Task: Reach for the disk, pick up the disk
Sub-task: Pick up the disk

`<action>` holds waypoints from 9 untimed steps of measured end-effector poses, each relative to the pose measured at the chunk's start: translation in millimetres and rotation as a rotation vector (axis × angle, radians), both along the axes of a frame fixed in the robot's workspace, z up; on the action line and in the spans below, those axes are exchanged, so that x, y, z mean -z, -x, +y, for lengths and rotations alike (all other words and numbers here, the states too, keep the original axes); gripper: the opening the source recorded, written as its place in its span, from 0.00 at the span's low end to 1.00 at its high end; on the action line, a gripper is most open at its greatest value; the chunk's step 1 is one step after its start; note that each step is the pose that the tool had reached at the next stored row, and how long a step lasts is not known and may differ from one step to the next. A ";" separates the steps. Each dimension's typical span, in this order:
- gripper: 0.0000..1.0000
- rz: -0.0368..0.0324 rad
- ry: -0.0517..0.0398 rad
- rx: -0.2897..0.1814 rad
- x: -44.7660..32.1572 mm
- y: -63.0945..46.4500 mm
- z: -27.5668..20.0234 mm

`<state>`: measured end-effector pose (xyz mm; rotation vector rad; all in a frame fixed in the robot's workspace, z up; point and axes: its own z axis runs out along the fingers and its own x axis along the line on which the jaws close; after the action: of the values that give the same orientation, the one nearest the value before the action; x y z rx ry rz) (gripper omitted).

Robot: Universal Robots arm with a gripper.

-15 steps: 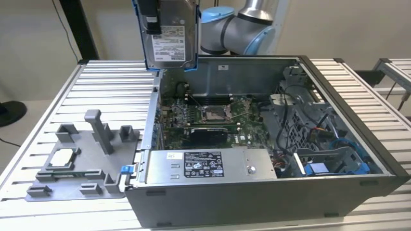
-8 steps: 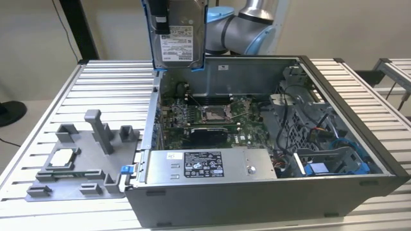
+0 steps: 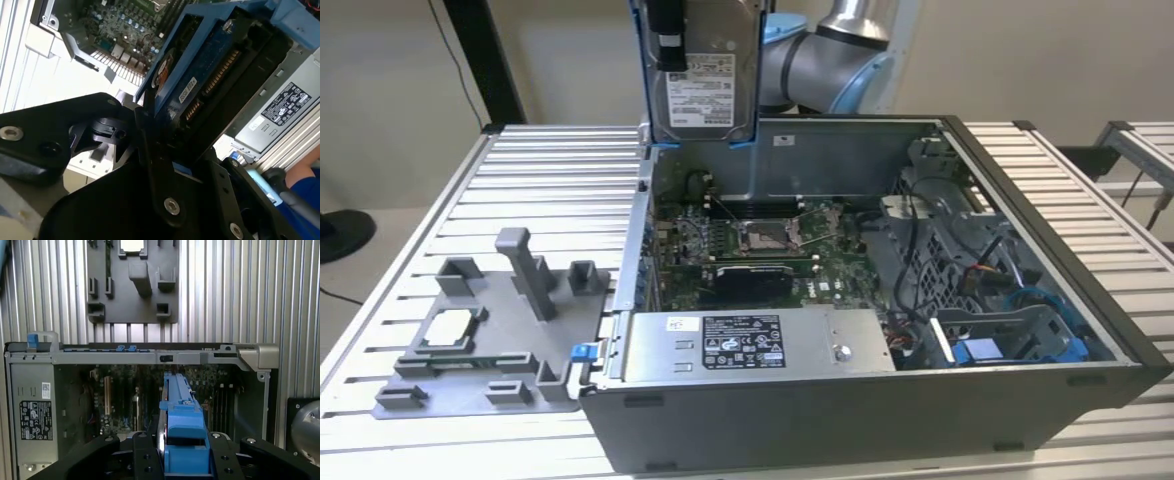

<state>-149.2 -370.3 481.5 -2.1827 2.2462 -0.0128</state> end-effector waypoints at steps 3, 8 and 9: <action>0.00 0.0000 0.0000 0.000 0.0 -5.4 0.0; 0.00 0.0000 0.0000 0.000 0.0 -14.0 0.0; 0.00 0.0000 -0.0001 0.000 0.0 -15.6 0.0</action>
<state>-133.6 -370.3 481.5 -2.1827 2.2462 -0.0128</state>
